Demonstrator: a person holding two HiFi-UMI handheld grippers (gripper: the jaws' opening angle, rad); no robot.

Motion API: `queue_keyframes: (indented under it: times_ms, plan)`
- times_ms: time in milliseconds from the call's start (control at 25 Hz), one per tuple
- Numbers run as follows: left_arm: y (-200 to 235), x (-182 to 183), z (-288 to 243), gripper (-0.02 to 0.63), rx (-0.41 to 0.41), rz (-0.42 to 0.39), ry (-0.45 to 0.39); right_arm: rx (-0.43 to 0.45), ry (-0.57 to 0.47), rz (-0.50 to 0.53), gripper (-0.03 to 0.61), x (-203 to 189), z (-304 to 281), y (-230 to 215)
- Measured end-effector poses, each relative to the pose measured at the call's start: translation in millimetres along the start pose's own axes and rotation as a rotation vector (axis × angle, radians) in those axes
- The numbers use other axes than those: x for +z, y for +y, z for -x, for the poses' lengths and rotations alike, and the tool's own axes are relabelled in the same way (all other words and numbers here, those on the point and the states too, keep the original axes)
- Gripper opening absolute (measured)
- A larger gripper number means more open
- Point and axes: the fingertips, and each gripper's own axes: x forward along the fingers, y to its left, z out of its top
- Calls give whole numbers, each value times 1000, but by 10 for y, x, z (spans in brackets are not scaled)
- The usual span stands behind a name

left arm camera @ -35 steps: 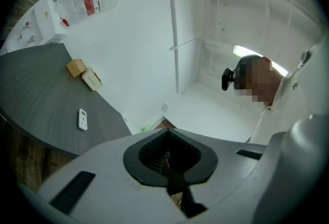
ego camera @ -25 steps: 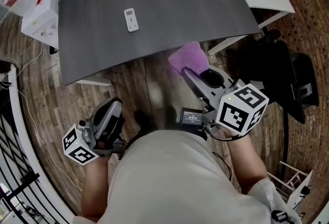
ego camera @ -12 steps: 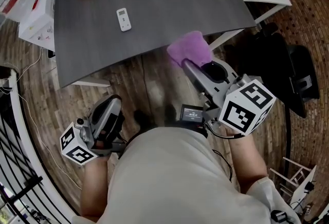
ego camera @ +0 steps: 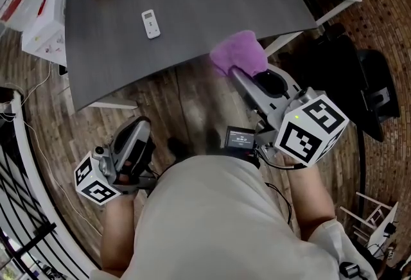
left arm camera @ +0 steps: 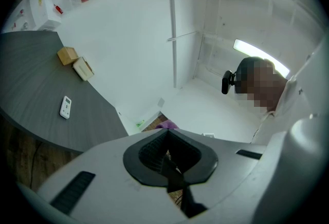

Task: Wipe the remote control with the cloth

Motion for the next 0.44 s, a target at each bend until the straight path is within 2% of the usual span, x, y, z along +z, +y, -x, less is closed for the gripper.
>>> queue_keyframes:
  times_ms: [440]
  plan:
    - [-37, -88, -66, 3, -12, 14, 31, 2, 20, -19, 112, -102, 41, -54]
